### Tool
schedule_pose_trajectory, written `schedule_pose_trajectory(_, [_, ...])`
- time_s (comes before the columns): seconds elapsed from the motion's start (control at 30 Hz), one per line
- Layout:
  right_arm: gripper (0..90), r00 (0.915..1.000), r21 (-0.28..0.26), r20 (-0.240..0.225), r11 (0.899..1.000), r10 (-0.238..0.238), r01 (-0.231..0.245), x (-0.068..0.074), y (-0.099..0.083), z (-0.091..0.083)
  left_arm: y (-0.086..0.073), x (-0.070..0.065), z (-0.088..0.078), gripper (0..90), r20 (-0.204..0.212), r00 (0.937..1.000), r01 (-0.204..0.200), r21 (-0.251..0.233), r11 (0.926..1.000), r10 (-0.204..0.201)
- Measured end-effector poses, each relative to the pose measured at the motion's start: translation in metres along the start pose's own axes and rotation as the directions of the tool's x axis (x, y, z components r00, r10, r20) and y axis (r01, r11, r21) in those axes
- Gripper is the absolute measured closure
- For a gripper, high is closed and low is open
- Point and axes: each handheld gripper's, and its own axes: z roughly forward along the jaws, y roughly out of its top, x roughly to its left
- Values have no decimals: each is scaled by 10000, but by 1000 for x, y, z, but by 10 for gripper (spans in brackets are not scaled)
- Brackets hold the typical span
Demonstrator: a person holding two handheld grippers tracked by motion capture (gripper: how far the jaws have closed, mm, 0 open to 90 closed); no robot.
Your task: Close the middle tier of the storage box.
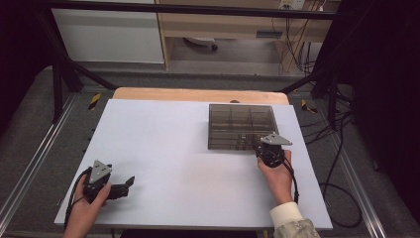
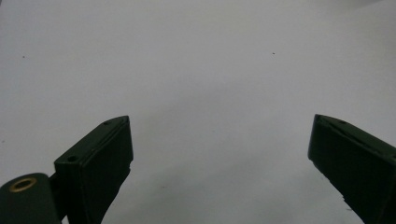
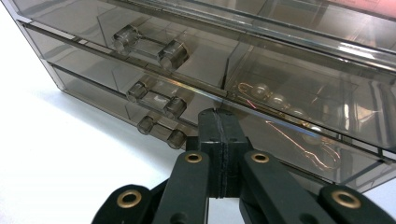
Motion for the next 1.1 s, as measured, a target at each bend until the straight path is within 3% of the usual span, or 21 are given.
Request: schedule_pose_trajectory(1.1, [900, 10000, -61, 5, 10000, 38, -38, 0, 0, 2, 0, 0, 0, 62, 7, 10000, 1, 3, 10000, -1])
